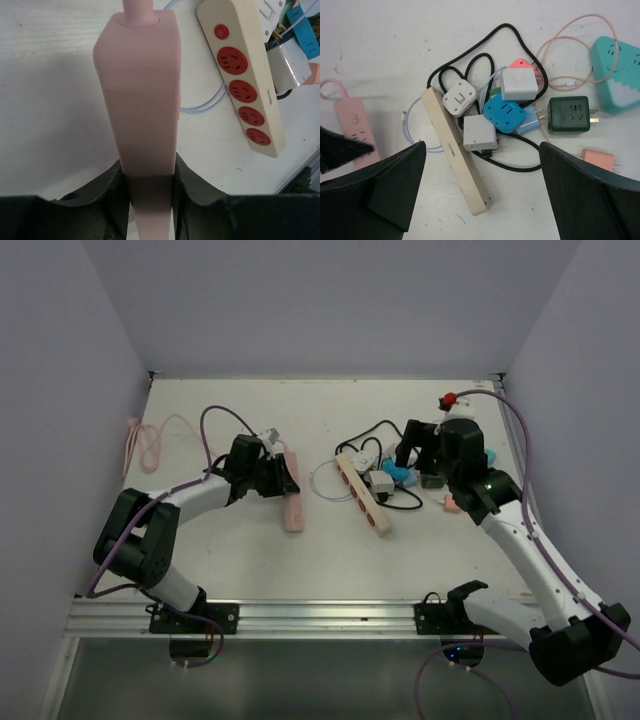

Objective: Pull the plug off the socket

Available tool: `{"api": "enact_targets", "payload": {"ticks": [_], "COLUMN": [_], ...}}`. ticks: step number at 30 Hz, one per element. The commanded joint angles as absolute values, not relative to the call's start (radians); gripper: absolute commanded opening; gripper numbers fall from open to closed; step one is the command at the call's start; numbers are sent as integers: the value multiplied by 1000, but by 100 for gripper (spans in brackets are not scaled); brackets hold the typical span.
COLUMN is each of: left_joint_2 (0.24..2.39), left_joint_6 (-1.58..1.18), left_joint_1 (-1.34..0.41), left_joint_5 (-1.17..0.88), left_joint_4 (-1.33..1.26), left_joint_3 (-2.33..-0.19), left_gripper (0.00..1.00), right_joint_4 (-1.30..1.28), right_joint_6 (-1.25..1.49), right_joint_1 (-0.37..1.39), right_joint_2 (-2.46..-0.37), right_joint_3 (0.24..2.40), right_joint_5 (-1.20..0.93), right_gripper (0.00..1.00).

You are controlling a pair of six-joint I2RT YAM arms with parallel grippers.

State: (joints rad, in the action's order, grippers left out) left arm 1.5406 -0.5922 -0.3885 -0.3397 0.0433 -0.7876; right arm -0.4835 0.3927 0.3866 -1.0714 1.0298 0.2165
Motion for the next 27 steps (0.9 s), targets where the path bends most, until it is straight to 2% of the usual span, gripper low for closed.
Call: {"api": "enact_targets", "payload": {"ticks": [1,3,6,8,12,15,19,27], "left_joint_2": [1633,1693,1726,1718,1668,1596,1477,1197], "left_joint_6": [-655,-669,-684,-687,-666,-634,-571,-408], "left_joint_1": [-387,-382,-367,-347,-299,-252,-186,-161], "left_joint_5": [-417,-431,-434,-428,-387,-344,-261,-5], "left_joint_4": [-113,-123,-117,-106,-49,-2,129,416], "left_joint_3": [-893,-926,-943,-933,-902,-876,-873,-1049], "left_gripper": [18,24,42,68,85,92,93,98], "right_joint_4": [-534,-548,-567,-581,-592,-601,-617,-641], "right_joint_6": [391,384,374,367,356,341,307,187], "right_joint_1": [387,388,387,387,387,388,385,387], "right_joint_2": [-976,-950,-905,-882,-858,-847,-839,-783], "right_joint_3": [1019,1020,1023,1029,1045,1071,1114,1229], "right_joint_5": [225,238,267,288,336,373,431,581], "right_gripper": [99,99,99,99,99,99,99,99]}}
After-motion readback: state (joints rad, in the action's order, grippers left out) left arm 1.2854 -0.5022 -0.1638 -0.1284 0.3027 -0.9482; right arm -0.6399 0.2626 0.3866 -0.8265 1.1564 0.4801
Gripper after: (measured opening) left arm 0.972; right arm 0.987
